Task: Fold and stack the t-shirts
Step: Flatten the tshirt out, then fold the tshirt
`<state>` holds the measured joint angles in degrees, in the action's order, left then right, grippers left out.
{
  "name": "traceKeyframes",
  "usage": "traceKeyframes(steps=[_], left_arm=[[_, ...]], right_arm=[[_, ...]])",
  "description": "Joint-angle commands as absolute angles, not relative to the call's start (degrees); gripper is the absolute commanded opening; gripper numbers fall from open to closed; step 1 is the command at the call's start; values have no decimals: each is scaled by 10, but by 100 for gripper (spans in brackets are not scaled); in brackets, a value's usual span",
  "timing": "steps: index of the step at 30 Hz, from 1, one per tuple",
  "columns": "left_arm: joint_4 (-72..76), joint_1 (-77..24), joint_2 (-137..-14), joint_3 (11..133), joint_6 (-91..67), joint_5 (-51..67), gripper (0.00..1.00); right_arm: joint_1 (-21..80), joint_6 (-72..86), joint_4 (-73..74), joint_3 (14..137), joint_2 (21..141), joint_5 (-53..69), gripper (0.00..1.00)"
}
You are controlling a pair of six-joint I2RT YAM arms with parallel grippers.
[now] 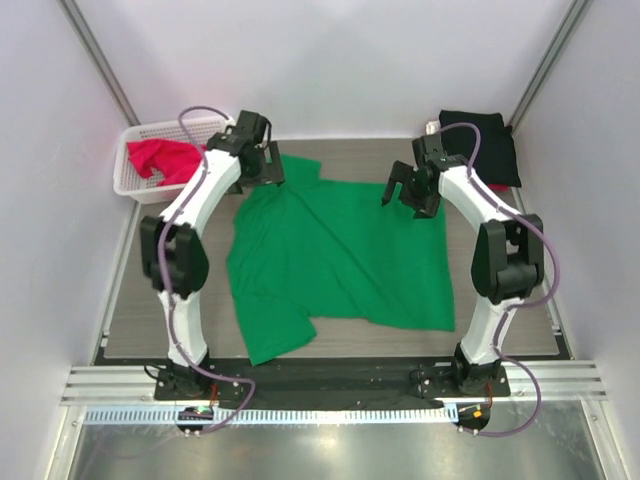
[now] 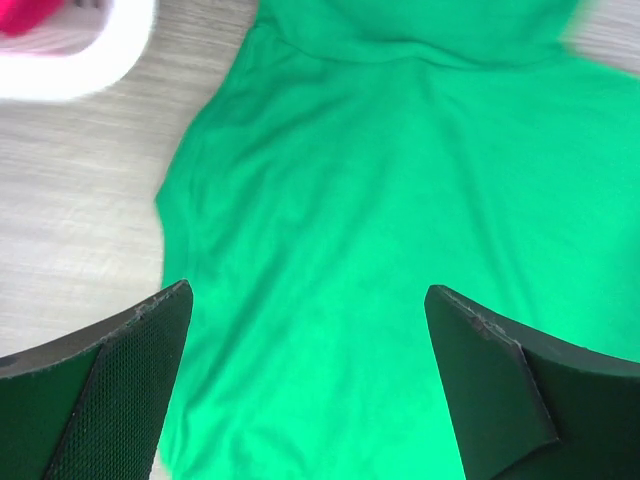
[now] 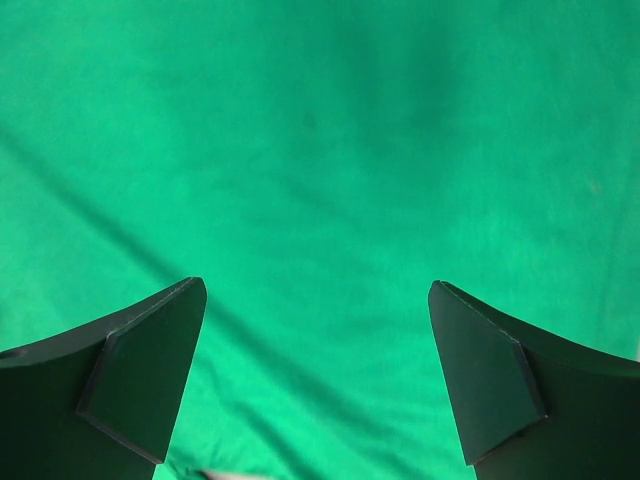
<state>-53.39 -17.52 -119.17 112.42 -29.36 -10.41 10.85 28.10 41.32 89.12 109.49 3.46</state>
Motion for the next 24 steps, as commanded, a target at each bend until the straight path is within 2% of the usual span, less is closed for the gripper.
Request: traceKeyframes(steps=[1,6,12,20,24], left_arm=[[-523,-191,-1072,1065,-289,-105,100],[-509,-202,-933,856,-306,-104,100],[-468,-221,-747,604,-379,-40,98],[-551,-324,-557,441,-524,-57,94],[-562,-404,-489,388,-620,-48,85]], right_arm=[[121,294,422,859,996,29,100],[126,313,403,738,927,45,100],[127,322,376,636,879,81,100],[125,389,409,532,721,-70,100],[123,441,431,498,652,-117,100]])
